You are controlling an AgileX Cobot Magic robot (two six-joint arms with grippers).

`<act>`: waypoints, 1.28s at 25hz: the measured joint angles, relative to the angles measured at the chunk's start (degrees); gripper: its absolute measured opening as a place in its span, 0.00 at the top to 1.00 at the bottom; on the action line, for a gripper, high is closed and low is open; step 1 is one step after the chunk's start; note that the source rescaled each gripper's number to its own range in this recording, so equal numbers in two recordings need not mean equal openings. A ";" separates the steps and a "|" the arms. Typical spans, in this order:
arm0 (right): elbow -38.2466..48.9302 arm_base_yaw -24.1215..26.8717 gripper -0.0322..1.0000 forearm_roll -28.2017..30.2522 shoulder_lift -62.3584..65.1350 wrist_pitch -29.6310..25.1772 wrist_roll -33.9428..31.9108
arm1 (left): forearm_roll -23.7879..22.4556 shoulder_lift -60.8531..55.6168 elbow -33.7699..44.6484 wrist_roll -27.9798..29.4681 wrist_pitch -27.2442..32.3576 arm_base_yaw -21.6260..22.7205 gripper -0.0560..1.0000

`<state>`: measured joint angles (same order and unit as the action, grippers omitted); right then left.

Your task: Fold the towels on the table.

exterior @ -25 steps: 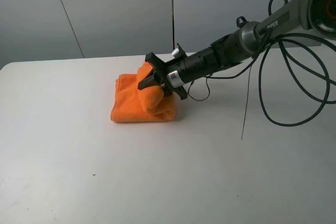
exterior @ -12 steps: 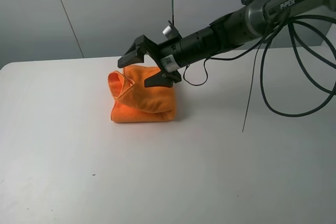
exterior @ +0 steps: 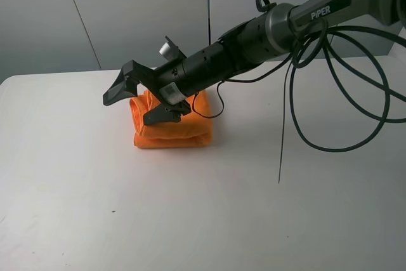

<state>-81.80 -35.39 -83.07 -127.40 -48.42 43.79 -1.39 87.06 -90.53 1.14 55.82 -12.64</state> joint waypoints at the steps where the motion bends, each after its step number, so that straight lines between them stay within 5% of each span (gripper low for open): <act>1: 0.00 -0.23 0.00 0.82 0.00 0.67 -0.15 | 0.00 0.00 0.00 0.00 0.28 0.00 0.00; 9: 0.00 -0.05 0.00 3.36 3.53 2.44 0.16 | 0.24 -1.94 0.00 0.00 0.83 0.00 0.00; 14: 0.00 4.83 0.00 6.44 9.80 3.66 0.08 | -1.00 -6.59 0.00 0.10 3.86 0.00 0.00; 17: 0.00 11.43 0.00 13.63 13.21 3.32 -4.25 | -1.36 -9.64 0.16 0.10 6.80 0.00 0.00; 23: 3.39 26.42 0.00 38.75 23.76 2.82 -20.40 | -5.92 -20.32 9.77 1.55 7.82 0.00 0.00; 28: 12.18 35.63 0.00 46.42 37.67 3.84 -25.30 | -6.51 -31.72 22.92 3.86 6.21 1.49 0.00; 32: 21.52 36.45 0.00 49.78 53.51 3.91 -25.80 | -6.56 -42.02 32.53 5.51 4.56 2.25 0.00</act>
<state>-60.28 1.06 -33.28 -73.90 -44.51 17.99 -7.95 45.05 -58.00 6.66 60.38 -10.40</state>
